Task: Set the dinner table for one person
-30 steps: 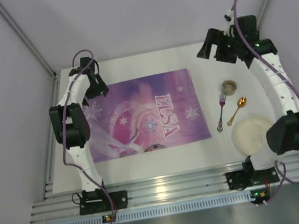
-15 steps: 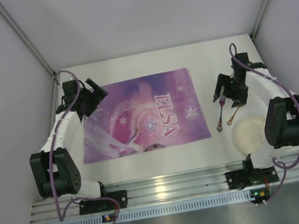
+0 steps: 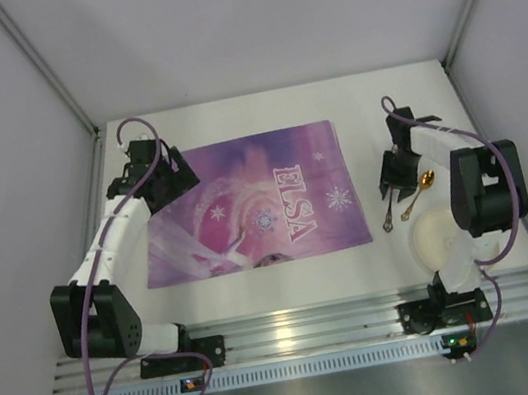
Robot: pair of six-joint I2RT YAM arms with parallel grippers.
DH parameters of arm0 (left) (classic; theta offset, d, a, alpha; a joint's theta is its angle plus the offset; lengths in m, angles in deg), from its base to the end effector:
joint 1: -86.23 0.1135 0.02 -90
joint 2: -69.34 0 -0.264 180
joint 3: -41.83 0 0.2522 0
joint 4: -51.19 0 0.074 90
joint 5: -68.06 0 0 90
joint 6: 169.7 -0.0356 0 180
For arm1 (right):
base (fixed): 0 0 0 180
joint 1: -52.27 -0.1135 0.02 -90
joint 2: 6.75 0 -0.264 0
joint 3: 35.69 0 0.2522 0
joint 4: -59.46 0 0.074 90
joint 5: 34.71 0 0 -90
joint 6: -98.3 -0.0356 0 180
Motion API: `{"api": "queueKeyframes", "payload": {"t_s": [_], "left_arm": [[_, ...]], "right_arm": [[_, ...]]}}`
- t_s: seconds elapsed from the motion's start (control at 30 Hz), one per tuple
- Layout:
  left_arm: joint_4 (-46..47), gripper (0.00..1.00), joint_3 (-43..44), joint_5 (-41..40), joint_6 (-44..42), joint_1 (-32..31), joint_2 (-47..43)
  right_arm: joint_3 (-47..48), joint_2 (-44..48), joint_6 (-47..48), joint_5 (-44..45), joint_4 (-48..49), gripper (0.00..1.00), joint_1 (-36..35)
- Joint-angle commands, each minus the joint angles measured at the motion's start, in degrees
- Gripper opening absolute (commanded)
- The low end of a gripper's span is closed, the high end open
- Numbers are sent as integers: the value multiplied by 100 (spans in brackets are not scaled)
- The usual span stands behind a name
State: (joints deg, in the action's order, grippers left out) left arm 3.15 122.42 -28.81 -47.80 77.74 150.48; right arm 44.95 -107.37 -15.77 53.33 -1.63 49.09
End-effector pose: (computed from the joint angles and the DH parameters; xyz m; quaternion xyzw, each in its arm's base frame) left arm 0.3012 -0.0406 0.2899 -0.2102 0.9100 -0.0692 0.3506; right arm 0.3221 0.0191 0.1786 0.1794 0.9805 0.0349 0.0716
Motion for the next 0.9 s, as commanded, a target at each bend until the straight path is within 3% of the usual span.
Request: {"api": "queueKeyframes", "payload": {"t_s": [0.0, 0.3, 0.53, 0.87], "left_arm": [[-403, 94, 137, -349, -298, -82, -310], [-817, 92, 120, -525, -465, -258, -485], [-993, 91, 278, -578, -536, -521, -442], [-958, 91, 1121, -939, -536, -1980, 76]], "right_arm": [[282, -142, -45, 397, 171, 42, -34], [397, -625, -45, 538, 426, 29, -16], [309, -828, -36, 407, 593, 0, -16], [511, 735, -378, -278, 41, 0, -578]]}}
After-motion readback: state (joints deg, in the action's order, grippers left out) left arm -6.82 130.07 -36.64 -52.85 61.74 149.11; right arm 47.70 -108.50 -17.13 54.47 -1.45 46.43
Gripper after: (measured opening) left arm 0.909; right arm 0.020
